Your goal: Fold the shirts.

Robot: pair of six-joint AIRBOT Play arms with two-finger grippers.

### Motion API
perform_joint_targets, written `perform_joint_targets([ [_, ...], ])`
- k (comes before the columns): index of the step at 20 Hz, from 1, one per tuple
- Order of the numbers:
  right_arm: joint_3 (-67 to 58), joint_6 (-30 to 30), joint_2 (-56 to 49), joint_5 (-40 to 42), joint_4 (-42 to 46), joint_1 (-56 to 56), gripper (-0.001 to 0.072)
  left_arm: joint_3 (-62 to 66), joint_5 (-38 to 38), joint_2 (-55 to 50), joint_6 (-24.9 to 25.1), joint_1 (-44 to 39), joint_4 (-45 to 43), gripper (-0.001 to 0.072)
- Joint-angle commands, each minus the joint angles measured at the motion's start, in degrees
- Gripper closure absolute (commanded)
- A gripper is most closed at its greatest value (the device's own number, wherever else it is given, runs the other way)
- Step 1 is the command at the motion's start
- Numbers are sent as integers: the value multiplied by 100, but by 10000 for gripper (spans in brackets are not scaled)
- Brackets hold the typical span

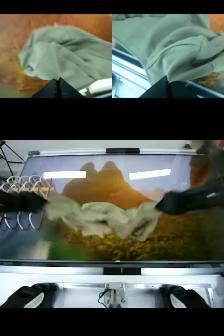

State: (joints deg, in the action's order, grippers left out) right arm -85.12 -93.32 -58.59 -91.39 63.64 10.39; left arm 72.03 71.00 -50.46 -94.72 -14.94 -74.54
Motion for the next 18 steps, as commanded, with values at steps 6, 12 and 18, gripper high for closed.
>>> perform_joint_targets([
  [6,1792,-857,-1226,2498,542,494,644,-1593,-2992,-798,181,457,861,658],
  [12,1792,-1239,-1937,3650,282,496,644,-1478,-2898,-2105,603,1598,1410,657],
  [18,1683,-562,-2094,4262,299,496,203,-1478,-3008,-2356,1333,1316,1764,658],
])
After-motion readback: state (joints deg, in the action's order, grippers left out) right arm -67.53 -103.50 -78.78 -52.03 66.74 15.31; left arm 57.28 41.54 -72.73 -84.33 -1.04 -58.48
